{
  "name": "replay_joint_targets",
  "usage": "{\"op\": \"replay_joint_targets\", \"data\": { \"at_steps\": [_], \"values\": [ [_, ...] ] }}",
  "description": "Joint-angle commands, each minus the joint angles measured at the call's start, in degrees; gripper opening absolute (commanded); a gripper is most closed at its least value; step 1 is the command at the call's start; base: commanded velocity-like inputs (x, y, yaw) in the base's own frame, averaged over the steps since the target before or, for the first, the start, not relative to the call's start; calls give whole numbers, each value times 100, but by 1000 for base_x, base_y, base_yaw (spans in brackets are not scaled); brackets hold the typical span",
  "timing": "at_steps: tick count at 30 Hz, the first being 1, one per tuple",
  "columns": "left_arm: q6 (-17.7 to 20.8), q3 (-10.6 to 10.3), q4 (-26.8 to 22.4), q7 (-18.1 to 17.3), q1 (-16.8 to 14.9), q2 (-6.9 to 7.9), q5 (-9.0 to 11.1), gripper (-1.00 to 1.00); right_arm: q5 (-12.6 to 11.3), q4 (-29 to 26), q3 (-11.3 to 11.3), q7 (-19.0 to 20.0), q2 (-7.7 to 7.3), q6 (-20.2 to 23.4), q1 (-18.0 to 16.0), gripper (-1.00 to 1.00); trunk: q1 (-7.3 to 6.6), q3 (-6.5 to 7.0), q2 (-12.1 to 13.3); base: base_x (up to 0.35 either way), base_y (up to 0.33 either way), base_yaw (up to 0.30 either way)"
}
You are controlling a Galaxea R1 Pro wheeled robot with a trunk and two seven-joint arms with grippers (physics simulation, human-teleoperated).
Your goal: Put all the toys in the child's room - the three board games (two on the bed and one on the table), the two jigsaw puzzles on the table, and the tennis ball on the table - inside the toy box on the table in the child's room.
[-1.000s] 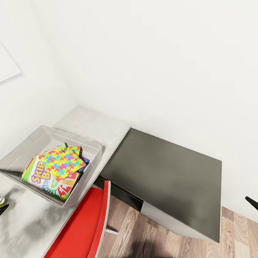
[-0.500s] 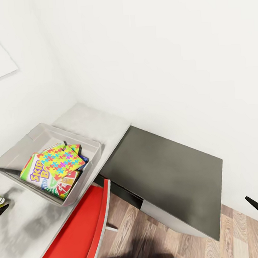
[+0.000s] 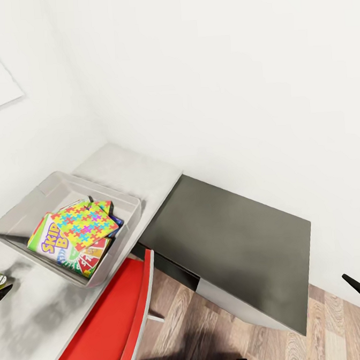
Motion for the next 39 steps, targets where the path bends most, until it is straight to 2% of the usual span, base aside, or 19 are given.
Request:
{"op": "replay_joint_targets", "data": {
  "at_steps": [1,12,39],
  "values": [
    [46,12,-7,-32,-4,-1,5,100,-2,-1,-3,17,-1,60,-3,100,3,-13,-9,0,0,0],
    [43,12,-7,-32,-4,-1,6,100,-2,-1,-4,17,-1,60,-3,100,3,-64,-9,0,0,0],
    [37,12,-7,-31,-4,-1,6,100,-3,-1,-8,17,-1,60,-3,100,3,-70,-9,0,0,0]
  ]
}}
